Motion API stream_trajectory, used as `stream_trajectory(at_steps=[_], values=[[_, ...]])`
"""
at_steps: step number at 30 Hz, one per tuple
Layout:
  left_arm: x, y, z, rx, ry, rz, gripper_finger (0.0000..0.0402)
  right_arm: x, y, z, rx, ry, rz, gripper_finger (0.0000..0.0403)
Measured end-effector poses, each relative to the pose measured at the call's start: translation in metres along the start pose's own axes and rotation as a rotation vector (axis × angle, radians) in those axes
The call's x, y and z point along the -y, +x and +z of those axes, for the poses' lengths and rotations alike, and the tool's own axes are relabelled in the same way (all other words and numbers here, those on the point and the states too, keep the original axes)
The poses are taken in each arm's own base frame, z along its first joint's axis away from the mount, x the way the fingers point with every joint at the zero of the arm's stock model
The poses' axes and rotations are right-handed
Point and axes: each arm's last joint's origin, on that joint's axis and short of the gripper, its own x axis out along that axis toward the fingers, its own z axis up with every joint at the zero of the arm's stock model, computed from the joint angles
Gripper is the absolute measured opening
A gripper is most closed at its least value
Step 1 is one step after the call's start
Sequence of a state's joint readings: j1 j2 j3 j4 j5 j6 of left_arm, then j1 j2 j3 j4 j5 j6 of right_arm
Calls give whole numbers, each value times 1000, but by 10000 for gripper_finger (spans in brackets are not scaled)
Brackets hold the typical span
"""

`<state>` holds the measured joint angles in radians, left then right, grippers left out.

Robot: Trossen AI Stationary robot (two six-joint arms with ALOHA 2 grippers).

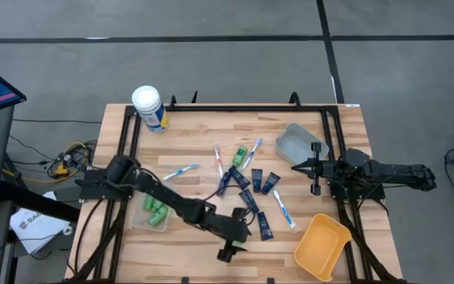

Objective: Pick & Place Travel size toiletries
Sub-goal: Put the green shampoo bottle into the transparent bin

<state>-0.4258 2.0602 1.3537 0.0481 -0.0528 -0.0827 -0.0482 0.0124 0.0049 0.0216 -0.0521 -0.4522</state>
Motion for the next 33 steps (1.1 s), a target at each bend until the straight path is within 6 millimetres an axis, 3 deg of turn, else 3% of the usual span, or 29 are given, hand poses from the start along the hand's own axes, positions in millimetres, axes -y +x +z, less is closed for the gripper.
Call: stream_trajectory(at_steps=[9, 16, 28, 33], values=[[3, 20, -26, -109, 75, 25, 253, 0, 0, 0, 0, 0, 0, 0], [-4, 20, -41, -249, 85, 78, 242, 0, 0, 0, 0, 0, 0, 0], [-12, 17, -44, -312, 64, 100, 173, 0, 0, 0, 0, 0, 0, 0], [-12, 15, -44, -317, 42, 116, 164, 0, 0, 0, 0, 0, 0, 0]])
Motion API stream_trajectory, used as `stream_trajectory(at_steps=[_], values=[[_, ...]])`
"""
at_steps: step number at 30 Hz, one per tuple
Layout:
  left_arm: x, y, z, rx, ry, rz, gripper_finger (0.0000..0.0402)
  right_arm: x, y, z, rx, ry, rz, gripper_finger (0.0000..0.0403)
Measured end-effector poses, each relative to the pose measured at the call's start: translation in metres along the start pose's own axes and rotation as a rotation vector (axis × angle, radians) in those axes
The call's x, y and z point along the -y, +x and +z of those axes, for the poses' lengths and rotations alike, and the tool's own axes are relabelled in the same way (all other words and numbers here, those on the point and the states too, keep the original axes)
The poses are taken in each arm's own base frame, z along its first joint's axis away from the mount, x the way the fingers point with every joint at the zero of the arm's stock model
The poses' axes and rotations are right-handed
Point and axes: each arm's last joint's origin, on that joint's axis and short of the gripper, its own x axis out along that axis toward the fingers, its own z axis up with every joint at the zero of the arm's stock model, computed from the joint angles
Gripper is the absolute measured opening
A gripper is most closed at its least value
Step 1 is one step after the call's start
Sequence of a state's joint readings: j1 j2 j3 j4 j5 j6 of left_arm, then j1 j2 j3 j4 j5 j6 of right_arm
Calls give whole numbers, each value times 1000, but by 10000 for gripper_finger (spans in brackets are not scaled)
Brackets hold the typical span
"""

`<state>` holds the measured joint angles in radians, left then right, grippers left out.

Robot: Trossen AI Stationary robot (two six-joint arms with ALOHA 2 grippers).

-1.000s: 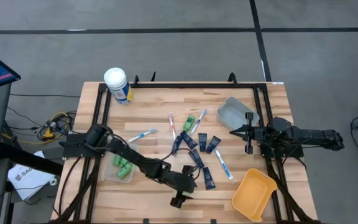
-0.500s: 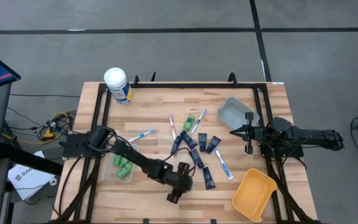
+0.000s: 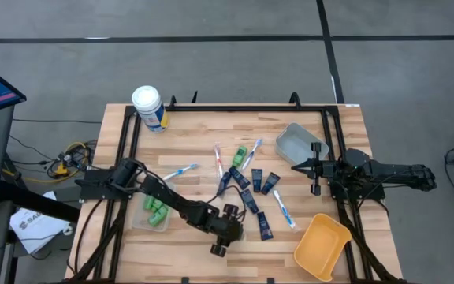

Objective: Pick & Place Travel size toiletries
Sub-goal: Put the green shampoo bottle into the transparent bin

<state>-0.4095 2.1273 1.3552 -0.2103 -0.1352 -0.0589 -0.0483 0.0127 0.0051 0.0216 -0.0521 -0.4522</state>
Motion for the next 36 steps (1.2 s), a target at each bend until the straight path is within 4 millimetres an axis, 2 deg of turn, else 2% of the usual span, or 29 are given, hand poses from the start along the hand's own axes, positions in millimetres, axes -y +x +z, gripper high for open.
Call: stream_trajectory(at_steps=[3, 6, 10, 15, 20, 25, 30, 36], values=[[-2, -5, 0, -12, -1, 34, 170, 0, 0, 0, 0, 0, 0, 0], [-6, -18, -1, -48, -32, 97, 170, 0, 0, 0, 0, 0, 0, 0], [-13, -55, 2, -95, -155, 186, 168, 0, 0, 0, 0, 0, 0, 0], [-21, -105, -6, -189, -331, 291, 168, 0, 0, 0, 0, 0, 0, 0], [-25, -151, -32, -251, -621, 366, 168, 0, 0, 0, 2, 0, -1, 0], [-12, -185, -64, -281, -862, 325, 169, 0, 0, 0, 0, 0, 0, 0], [8, -205, -96, -361, -1064, 212, 167, 0, 0, 0, 0, 0, 0, 0], [24, -209, -126, -450, -1082, 192, 168, 0, 0, 0, 0, 0, 0, 0]])
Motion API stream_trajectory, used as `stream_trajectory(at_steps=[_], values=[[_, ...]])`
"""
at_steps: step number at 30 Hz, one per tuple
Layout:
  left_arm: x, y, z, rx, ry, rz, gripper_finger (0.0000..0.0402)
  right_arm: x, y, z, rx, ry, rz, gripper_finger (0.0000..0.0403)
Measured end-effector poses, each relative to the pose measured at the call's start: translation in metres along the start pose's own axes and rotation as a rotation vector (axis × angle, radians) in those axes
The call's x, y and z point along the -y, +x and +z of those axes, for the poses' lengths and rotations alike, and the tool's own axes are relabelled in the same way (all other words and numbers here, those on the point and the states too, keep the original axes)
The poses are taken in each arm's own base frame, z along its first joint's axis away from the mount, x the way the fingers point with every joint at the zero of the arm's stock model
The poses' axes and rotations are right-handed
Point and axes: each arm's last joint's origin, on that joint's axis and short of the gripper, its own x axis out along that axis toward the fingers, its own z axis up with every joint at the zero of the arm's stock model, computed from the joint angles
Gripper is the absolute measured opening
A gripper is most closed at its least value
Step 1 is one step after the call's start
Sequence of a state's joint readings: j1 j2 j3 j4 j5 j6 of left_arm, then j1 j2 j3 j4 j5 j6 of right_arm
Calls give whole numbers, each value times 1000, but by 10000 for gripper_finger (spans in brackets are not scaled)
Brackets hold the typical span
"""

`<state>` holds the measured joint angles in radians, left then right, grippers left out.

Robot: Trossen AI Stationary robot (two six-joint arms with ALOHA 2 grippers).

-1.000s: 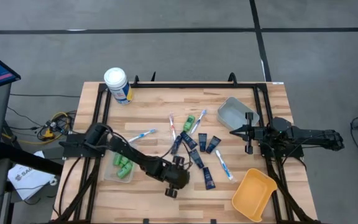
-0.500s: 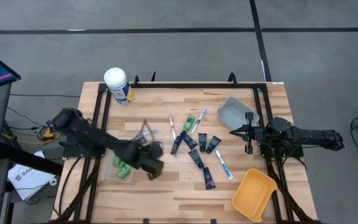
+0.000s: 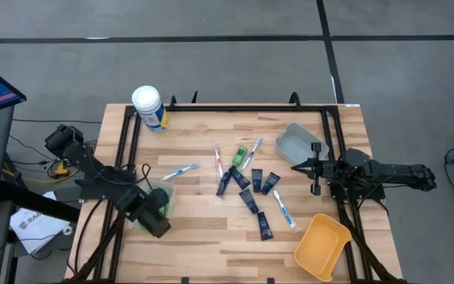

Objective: Pick & Place Travel size toiletries
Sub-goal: Put the green shampoo bottle into the transparent bin

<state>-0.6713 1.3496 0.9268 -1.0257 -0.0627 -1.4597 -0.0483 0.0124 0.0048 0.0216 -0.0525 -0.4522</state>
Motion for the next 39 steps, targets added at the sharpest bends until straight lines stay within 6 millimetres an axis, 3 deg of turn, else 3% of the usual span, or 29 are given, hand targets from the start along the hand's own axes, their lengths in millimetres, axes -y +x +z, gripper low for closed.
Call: stream_trajectory(at_steps=[13, 27, 31, 36, 39], values=[[-17, 11, -2, -21, -7, 135, 170, 0, 0, 0, 0, 0, 0, 0], [-21, 16, 0, -17, -18, 144, 231, 0, 0, 0, 0, 0, 0, 0], [-18, 2, 17, 50, -83, 65, 234, 0, 0, 0, 0, 0, 0, 0], [-13, -27, 56, 407, -179, -135, 226, 0, 0, 0, 0, 0, 0, 0], [-12, -33, 87, 595, -168, -177, 219, 0, 0, 0, 0, 0, 0, 0]])
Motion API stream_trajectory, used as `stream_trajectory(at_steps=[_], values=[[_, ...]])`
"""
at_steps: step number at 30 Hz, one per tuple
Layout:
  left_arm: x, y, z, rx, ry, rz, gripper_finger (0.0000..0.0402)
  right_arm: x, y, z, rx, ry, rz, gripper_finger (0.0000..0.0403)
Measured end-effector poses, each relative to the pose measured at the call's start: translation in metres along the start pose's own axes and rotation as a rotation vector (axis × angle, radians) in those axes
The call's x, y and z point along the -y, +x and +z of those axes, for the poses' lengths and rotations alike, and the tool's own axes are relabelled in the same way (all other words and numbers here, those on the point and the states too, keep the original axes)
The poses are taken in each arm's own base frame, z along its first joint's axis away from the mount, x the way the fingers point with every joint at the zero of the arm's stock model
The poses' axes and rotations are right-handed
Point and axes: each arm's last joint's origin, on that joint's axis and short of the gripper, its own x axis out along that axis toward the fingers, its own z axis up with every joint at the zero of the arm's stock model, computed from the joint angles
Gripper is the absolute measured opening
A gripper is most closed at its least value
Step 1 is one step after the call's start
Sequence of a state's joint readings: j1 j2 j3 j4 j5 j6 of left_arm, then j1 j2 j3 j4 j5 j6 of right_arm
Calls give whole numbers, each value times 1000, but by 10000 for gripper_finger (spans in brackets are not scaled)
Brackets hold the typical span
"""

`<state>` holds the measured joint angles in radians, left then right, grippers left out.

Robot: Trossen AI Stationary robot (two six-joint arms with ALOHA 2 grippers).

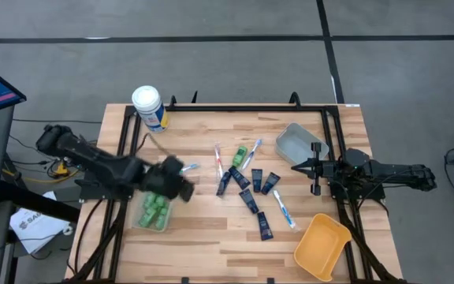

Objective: Pick & Place Travel size toiletries
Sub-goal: Put the green shampoo bottle into the transparent bin

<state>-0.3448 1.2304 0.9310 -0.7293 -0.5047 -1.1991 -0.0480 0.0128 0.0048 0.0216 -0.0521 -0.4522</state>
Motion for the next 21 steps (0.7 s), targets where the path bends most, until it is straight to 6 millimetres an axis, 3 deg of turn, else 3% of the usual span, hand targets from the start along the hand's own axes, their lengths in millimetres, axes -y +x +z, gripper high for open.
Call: stream_trajectory(at_steps=[6, 10, 15, 21], values=[[8, 52, 59, 193, 36, -98, 215, 0, 0, 0, 0, 0, 0, 0], [7, 88, 86, 263, 29, -158, 214, 0, 0, 0, 0, 0, 0, 0], [0, 126, 97, 282, 23, -161, 210, 0, 0, 0, 0, 0, 0, 0], [1, 158, 92, 253, 27, -164, 209, 0, 0, 0, 0, 0, 0, 0]])
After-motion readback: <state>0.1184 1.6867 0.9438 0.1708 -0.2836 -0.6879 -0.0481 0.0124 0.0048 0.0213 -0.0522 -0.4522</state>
